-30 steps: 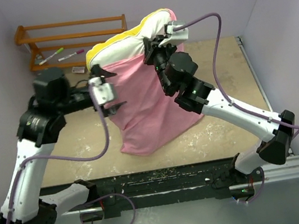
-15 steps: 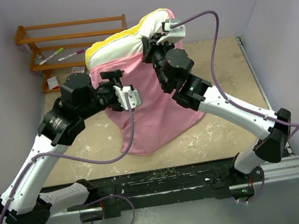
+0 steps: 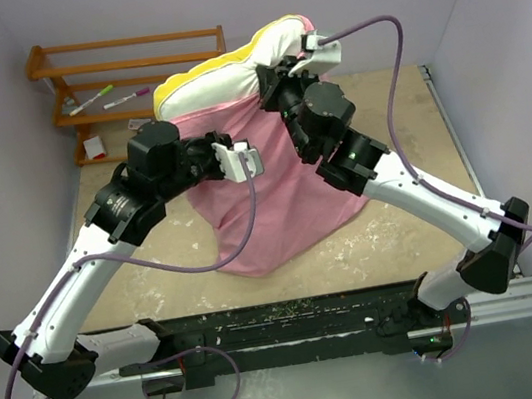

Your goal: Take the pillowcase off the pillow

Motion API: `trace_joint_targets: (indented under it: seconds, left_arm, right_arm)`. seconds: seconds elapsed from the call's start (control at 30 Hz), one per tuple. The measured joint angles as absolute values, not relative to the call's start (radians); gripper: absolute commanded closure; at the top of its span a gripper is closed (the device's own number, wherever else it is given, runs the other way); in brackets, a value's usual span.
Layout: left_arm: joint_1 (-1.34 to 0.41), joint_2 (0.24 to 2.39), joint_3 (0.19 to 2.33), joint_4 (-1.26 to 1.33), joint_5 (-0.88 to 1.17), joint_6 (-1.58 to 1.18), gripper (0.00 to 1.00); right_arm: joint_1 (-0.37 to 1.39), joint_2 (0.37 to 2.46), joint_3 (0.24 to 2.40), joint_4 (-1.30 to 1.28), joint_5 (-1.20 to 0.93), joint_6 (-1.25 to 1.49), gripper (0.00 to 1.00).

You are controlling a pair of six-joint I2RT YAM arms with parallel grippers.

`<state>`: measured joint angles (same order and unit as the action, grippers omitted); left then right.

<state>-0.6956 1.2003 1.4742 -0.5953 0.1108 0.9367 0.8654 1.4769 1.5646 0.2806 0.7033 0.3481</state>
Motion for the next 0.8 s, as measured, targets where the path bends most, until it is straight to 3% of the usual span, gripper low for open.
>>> trace_joint_targets:
  seconds: [0.1,0.53,0.57,0.63,0.67,0.7,0.8]
  left_arm:
    - [-0.695,1.209,1.474,-0.582,0.104,0.928,1.0]
    - [-0.781,1.125,1.35,-0.822,0.271,0.874,1.0]
    - [-0.781,1.125,1.33,-0.836,0.275,0.874,0.88]
    - [-0.781,1.125,1.293,-0.854,0.275,0.867,0.46]
    - [-0.781,1.127,1.289,-0.872,0.276,0.843,0.19]
    - [-0.781,1.132,1.299,-0.891,0.284,0.817,0.02]
    - [-0.781,1.224,1.525,-1.037,0.368,0.66,0.01]
  right_arm:
    - [0.839,1.454,1.563,0.241,0.674,0.408,1.0]
    - [0.77,1.369,1.498,0.19,0.64,0.585,1.0]
    - [0.765,1.355,1.481,0.197,0.631,0.6,1.0]
    - [0.754,1.326,1.444,0.216,0.609,0.625,1.0]
    - [0.749,1.317,1.431,0.233,0.603,0.629,1.0]
    - [0.742,1.304,1.412,0.255,0.592,0.633,1.0]
    - [0.722,1.275,1.351,0.338,0.575,0.638,1.0]
